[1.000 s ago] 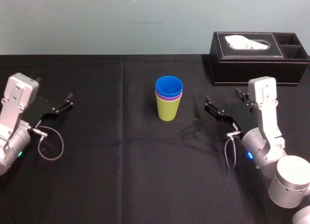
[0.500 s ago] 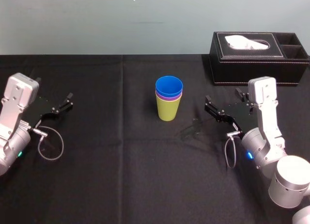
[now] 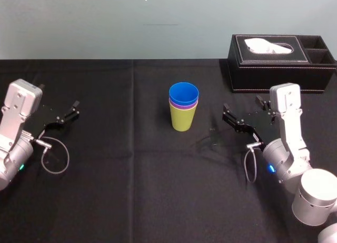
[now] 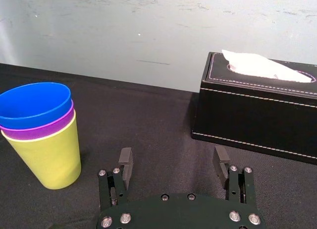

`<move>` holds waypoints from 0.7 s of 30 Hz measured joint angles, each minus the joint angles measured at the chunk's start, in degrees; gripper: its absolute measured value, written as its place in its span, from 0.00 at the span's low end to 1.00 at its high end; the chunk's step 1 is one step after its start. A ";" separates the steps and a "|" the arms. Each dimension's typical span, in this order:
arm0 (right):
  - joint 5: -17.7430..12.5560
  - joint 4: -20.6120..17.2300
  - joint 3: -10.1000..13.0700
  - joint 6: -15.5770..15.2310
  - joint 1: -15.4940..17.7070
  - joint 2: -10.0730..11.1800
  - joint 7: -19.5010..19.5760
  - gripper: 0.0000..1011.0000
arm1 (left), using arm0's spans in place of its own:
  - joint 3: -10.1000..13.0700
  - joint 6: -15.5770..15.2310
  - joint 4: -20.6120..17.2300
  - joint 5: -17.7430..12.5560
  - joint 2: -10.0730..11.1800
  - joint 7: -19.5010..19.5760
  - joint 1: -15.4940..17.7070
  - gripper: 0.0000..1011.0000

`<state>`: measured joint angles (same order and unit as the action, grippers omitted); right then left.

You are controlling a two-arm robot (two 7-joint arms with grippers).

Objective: Stack the three plastic cups sequentially using one hand.

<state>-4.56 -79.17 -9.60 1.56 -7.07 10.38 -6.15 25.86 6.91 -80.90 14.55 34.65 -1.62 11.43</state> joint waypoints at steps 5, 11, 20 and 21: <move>0.00 0.00 0.00 0.00 0.00 0.00 0.00 0.99 | 0.00 0.00 0.00 0.00 0.00 0.00 0.00 1.00; 0.00 0.00 0.00 0.00 0.00 0.00 0.00 0.99 | 0.00 0.00 0.00 0.00 0.00 0.00 0.00 1.00; 0.00 0.00 0.00 0.00 0.00 0.00 0.00 0.99 | 0.00 0.00 0.00 0.00 0.00 0.00 0.00 1.00; 0.00 0.00 0.00 0.00 0.00 0.00 0.00 0.99 | 0.00 0.00 0.00 0.00 0.00 0.00 0.00 1.00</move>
<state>-4.56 -79.17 -9.60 1.56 -7.07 10.38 -6.15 25.86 6.91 -80.90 14.55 34.64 -1.62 11.43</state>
